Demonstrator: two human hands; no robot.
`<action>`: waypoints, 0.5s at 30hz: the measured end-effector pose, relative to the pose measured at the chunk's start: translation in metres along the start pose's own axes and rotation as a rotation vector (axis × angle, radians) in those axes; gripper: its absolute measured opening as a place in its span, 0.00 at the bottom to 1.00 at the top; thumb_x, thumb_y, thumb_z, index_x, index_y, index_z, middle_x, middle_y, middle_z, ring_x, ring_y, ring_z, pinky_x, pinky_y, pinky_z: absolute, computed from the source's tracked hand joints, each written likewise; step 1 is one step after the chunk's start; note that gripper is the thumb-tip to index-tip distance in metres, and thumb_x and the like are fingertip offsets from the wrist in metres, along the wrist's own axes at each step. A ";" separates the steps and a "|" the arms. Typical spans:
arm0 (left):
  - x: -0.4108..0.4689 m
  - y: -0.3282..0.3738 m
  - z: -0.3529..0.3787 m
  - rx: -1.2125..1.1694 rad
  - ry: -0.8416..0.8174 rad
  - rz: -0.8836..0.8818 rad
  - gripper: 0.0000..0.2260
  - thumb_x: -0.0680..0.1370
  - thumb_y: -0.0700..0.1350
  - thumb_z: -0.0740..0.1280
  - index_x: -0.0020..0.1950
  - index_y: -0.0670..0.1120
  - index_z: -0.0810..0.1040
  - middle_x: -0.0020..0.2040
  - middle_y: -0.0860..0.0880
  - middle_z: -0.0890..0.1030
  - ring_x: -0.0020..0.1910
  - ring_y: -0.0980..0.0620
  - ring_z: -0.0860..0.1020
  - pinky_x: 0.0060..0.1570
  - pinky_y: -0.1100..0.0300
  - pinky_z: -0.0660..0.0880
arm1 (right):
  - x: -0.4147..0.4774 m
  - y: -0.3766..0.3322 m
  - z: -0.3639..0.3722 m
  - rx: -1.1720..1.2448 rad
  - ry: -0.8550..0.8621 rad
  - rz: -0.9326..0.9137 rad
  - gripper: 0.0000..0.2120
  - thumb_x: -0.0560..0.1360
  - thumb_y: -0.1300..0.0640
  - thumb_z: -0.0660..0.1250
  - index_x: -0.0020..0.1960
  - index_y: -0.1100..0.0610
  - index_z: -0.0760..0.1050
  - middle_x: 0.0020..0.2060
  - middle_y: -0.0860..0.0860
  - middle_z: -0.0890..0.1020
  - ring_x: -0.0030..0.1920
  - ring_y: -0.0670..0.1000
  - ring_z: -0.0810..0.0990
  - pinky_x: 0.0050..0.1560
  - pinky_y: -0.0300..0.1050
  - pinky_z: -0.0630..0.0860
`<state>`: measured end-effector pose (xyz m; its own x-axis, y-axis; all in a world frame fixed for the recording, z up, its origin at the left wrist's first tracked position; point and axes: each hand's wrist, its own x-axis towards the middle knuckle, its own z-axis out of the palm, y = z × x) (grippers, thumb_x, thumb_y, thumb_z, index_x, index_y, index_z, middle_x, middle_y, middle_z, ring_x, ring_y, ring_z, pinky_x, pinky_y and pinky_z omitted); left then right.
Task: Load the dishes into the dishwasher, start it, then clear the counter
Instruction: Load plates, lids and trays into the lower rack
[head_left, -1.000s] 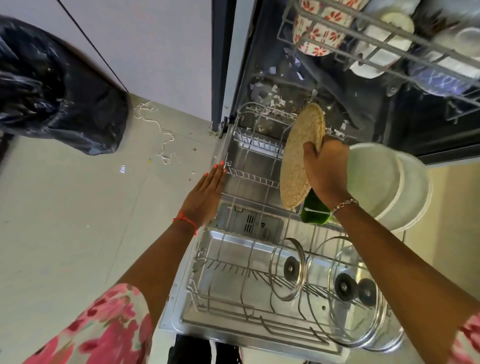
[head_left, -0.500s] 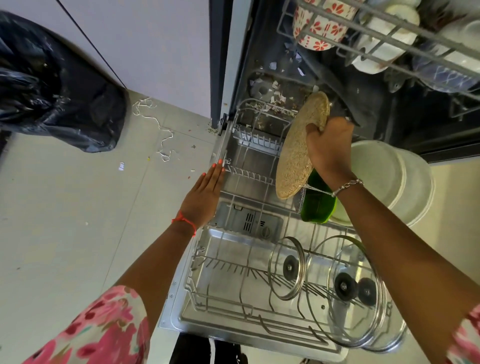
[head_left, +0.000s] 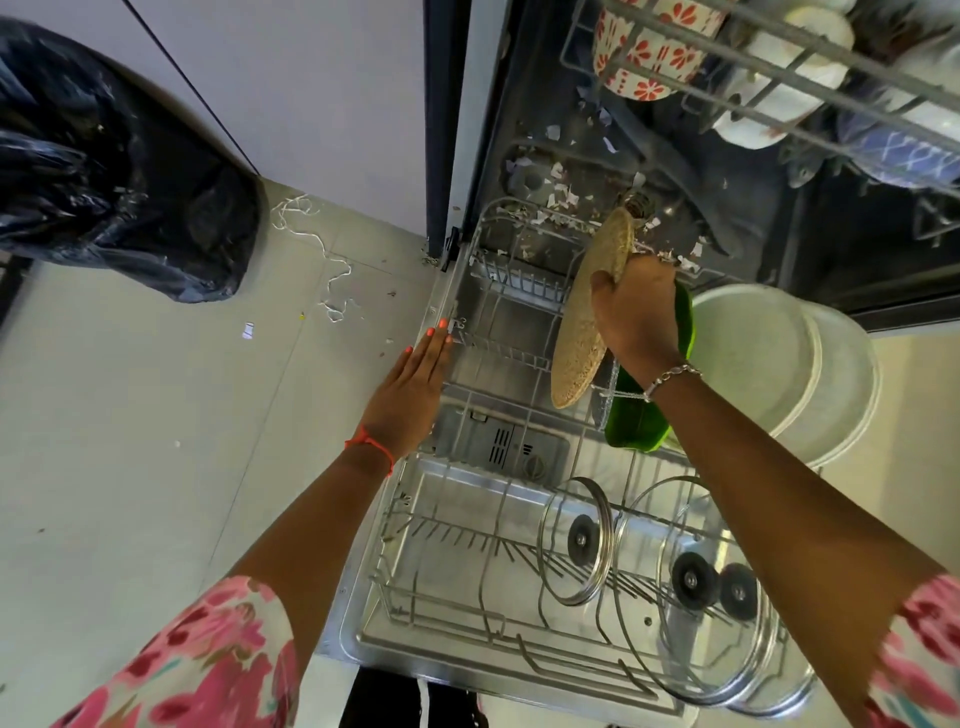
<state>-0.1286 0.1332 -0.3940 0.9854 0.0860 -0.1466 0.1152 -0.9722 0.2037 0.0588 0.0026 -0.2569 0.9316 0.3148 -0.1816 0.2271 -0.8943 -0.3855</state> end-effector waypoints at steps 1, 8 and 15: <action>-0.001 0.000 0.000 -0.007 0.000 -0.004 0.34 0.69 0.30 0.67 0.72 0.35 0.56 0.72 0.36 0.62 0.71 0.40 0.62 0.67 0.50 0.59 | 0.000 0.000 -0.002 0.025 0.011 -0.003 0.14 0.79 0.57 0.58 0.55 0.69 0.71 0.52 0.61 0.75 0.55 0.58 0.72 0.52 0.45 0.67; -0.001 0.000 0.001 -0.006 0.000 0.002 0.36 0.67 0.30 0.68 0.71 0.35 0.55 0.71 0.35 0.63 0.70 0.39 0.64 0.65 0.49 0.59 | 0.004 0.002 -0.013 0.155 0.079 0.027 0.10 0.77 0.57 0.60 0.40 0.61 0.68 0.39 0.56 0.74 0.40 0.55 0.74 0.38 0.43 0.68; -0.001 0.000 0.000 -0.018 0.006 0.006 0.34 0.67 0.30 0.66 0.72 0.34 0.60 0.72 0.35 0.62 0.71 0.39 0.63 0.66 0.49 0.62 | 0.006 0.008 -0.011 0.171 0.109 -0.034 0.10 0.77 0.56 0.60 0.43 0.63 0.72 0.40 0.58 0.76 0.38 0.55 0.75 0.28 0.35 0.63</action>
<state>-0.1294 0.1334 -0.3941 0.9869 0.0813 -0.1395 0.1111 -0.9688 0.2215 0.0690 -0.0062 -0.2506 0.9515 0.2995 -0.0707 0.2162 -0.8139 -0.5393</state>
